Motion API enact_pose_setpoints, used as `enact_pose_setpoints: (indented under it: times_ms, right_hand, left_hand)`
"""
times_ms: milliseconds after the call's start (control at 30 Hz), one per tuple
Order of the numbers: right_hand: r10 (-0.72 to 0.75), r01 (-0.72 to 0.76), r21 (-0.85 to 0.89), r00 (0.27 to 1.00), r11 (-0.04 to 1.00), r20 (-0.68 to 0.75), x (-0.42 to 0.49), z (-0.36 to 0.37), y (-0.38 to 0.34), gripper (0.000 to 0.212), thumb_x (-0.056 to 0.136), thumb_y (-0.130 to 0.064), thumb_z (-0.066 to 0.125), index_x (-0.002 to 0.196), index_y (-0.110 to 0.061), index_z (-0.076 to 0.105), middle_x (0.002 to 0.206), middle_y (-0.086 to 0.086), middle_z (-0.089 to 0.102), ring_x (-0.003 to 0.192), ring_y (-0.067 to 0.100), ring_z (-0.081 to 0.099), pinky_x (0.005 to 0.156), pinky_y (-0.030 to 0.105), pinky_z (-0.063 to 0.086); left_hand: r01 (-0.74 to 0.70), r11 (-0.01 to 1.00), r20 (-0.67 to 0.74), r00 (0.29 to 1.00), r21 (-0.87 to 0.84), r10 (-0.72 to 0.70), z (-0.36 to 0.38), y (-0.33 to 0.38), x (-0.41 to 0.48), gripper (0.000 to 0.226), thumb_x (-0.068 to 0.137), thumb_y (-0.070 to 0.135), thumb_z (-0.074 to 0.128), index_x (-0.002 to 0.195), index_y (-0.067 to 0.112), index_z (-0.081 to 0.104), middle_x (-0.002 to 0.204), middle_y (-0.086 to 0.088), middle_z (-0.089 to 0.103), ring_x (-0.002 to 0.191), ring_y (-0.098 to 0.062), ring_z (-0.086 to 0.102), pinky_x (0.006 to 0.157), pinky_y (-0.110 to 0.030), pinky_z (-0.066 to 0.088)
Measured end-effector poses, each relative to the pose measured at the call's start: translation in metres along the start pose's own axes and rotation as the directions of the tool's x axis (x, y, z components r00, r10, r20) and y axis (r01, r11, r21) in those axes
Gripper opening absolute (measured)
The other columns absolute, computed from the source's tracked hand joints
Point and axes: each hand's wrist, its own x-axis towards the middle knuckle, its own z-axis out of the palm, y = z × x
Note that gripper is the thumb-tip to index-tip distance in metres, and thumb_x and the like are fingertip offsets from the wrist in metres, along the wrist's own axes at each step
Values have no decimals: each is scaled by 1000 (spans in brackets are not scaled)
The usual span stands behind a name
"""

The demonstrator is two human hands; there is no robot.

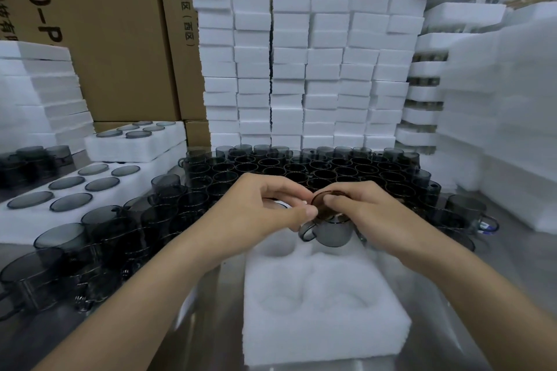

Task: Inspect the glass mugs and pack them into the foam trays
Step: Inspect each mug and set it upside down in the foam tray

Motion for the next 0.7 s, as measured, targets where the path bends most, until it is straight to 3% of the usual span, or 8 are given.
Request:
enact_pose_setpoints:
  times_ms: [100,233,300,367,467,500,633,700]
  right_hand:
    - [3,-4,-22,1000,1000,-25,1,0,1,29,107,-12,56,99,-19,83,94,-7,81,83,-1,69,69,7,46]
    - [43,-44,-46,999,998,-11,1,-3,3,33,107,-16,54,98,-23,84,97,-9,81,96,3,73,87,21,51]
    - [32,-31,-63,999,998,20,1,-1,3,33,107,-15,54,97,-20,84,92,-8,81,82,-3,70,70,8,46]
    - [35,-31,-83,998,996,48,0,0,2,32,107,-15,54,98,-18,84,89,-9,80,71,-8,67,59,4,44]
    - [29,-23,-151,999,988,33,0,-2,2,33,108,-28,54,94,-22,84,99,-14,76,95,-3,68,79,9,45]
    - [25,-22,-199,1000,980,9,-1,-3,2,37,108,-36,53,92,-23,83,99,-14,72,97,-1,66,79,9,42]
    - [-79,63,-385,996,921,-27,-3,0,4,41,106,-43,55,97,-12,79,94,13,68,89,17,61,82,24,44]
    - [-105,67,-341,990,938,-92,-5,2,2,25,102,-41,63,87,-27,76,85,-4,63,79,5,55,74,29,42]
  left_hand:
    - [-1,1000,-9,1000,30,1,0,-3,0,7,93,31,84,99,29,85,94,1,82,83,-18,79,82,-26,62]
    - [0,999,64,998,50,-3,0,-5,0,11,89,41,86,92,30,84,86,1,81,77,-9,75,78,-20,58]
    - [-2,998,94,996,65,-4,-2,-5,0,15,86,42,89,89,28,83,83,0,81,76,-9,74,78,-21,58]
    - [-1,997,122,993,72,-8,-4,-6,0,18,85,42,90,90,26,84,83,-2,82,77,-10,74,78,-19,57]
    - [12,997,152,988,74,-23,-7,-7,0,18,84,40,91,90,25,84,82,-3,82,74,-7,71,72,-13,52]
    - [17,997,157,987,71,-28,-6,-8,0,18,84,40,91,90,25,84,81,-3,81,74,-6,70,71,-12,51]
    - [21,997,163,986,73,-33,-5,-10,1,19,84,43,90,90,26,83,81,-3,81,72,-5,68,69,-12,50]
    - [17,996,162,986,82,-30,-4,-11,1,19,85,45,90,89,28,83,82,-2,81,71,-4,67,69,-11,49]
